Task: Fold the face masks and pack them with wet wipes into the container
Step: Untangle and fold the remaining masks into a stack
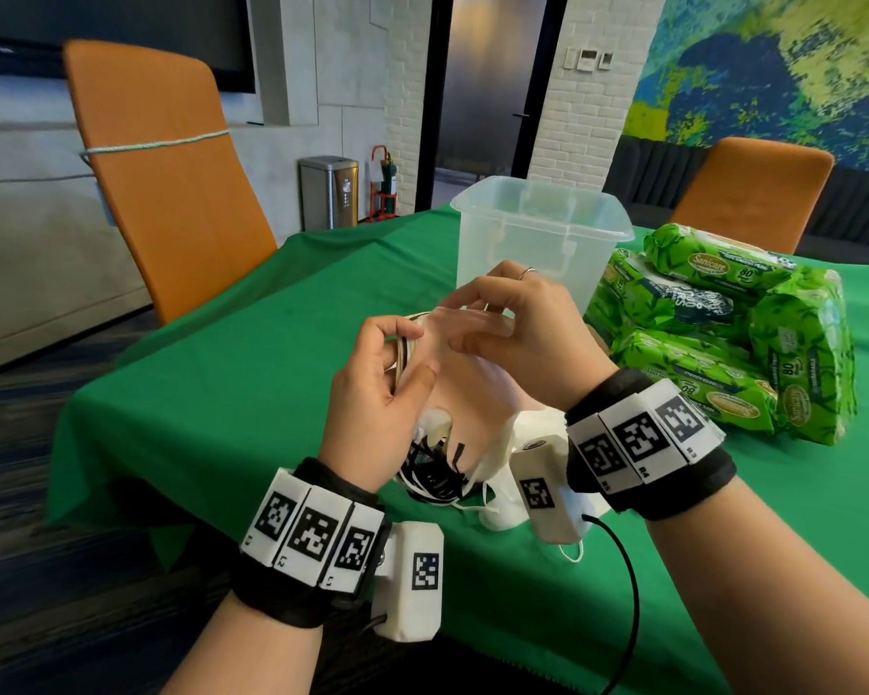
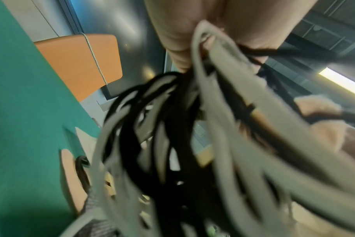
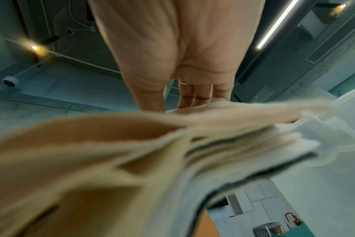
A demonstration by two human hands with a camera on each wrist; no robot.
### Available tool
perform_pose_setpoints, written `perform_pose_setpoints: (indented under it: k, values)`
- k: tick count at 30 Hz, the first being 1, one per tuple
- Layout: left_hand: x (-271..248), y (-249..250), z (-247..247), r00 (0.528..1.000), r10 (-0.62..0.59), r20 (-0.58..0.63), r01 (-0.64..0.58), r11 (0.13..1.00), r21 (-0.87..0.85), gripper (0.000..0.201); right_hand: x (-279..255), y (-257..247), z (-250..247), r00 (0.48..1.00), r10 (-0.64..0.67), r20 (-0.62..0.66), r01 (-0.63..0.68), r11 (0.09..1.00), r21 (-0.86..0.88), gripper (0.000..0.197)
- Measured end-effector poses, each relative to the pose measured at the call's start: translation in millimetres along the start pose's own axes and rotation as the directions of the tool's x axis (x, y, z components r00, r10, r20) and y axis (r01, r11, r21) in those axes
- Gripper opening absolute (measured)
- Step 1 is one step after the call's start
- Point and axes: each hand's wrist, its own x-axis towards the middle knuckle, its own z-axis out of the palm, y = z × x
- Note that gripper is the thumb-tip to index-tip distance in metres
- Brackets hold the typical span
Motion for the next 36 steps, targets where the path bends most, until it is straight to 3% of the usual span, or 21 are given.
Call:
perform_pose_setpoints:
  k: [8,17,21,26,30,36]
  values:
    - [-1.2,1.6,2.4,0.997,-0.065,0.031,0.068,0.993,-0.093,0.022,-1.2,2.3,1.2,0.998,-0.053,-0.042,0.055,0.998,0.032,0.019]
    - [-1.3,2.2,2.9,0.996,-0.079,0.036,0.083,0.989,-0.122,0.025,-0.5,3.1,-1.2,0.993,-0.044,0.106,0.050,0.997,-0.057,0.024]
    - [-1.6,4.8,4.3,0.995,-0.087,0.055,0.094,0.985,-0.147,0.026,-0.2,2.6,-2.2,0.997,-0.047,0.061,0.045,0.998,0.043,0.015]
    - [-2.2,3.0,4.4,0.991,-0.113,0.071,0.123,0.981,-0.147,0.026,2.7,5.3,-0.3,1.000,-0.023,-0.014,0.024,0.991,0.134,0.029]
    - [-3.6,2.5,3.6,0.995,-0.074,0.059,0.082,0.987,-0.135,0.026,-0.2,6.3,2.9,0.998,-0.028,-0.060,0.035,0.992,0.124,0.027]
    - [-2.6,5.9,2.6,0.996,-0.057,0.061,0.065,0.989,-0.131,0.027,0.3,8.6,6.7,0.971,-0.149,-0.185,0.160,0.986,0.044,0.021]
